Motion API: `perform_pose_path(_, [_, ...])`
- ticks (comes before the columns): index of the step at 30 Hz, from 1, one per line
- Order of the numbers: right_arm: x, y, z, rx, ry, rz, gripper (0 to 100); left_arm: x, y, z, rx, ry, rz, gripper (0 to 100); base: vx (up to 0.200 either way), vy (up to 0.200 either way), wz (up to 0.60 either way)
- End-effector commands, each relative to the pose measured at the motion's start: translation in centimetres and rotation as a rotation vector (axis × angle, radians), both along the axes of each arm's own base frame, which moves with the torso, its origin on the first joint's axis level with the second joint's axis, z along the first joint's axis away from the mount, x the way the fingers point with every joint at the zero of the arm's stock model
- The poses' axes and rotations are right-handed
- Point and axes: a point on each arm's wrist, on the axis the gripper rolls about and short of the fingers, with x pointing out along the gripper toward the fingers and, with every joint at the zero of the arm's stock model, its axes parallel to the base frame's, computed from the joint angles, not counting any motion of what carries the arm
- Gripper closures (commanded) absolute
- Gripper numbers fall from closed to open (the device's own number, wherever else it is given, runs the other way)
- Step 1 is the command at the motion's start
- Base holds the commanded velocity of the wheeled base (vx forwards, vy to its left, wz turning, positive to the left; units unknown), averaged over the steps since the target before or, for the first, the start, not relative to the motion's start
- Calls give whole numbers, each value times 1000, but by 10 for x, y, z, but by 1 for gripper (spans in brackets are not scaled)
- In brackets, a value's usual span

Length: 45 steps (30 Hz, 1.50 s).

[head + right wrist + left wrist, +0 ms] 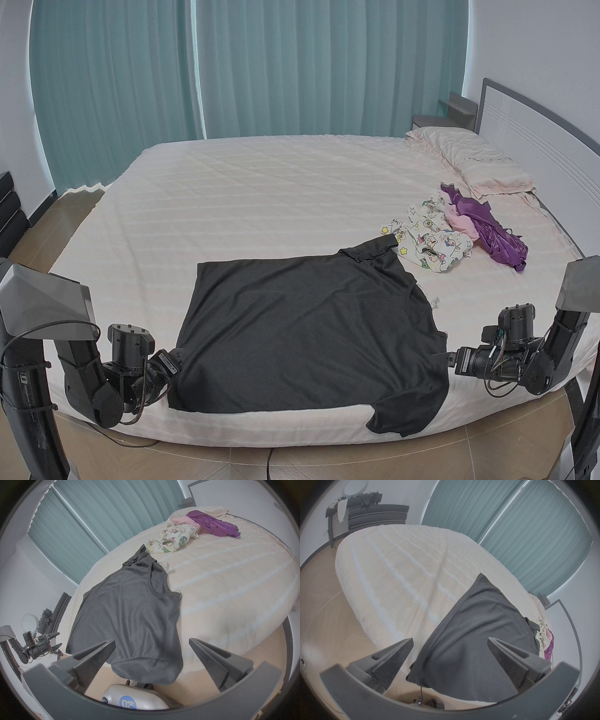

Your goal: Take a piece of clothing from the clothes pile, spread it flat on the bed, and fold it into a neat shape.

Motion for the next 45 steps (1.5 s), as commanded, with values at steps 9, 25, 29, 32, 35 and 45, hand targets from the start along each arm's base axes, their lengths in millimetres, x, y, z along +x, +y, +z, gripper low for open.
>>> perform_pose_path(9, [3,1,1,4,-10,-1,0,0,0,1,-2,-4,0,0,200,0,0])
perform_pose_path(25, [13,8,5,84,-19,-45,0,1,-1,0,-16,-4,7,0,50,0,0])
perform_pose_path(29, [12,9,5,84,-16,-43,0,3,-2,1,-35,-16,21,0,0,0,0])
perform_pose_path(32, [12,10,5,86,-15,-41,0,3,-1,0,-37,-12,24,0,0,67,0])
perform_pose_path(35, [12,10,5,87,-15,-40,0,4,0,-3,-38,-4,25,0,0,200,0])
perform_pose_path(45, [13,10,4,91,-14,-37,0,5,1,-4,-36,-1,29,0,0,100,0])
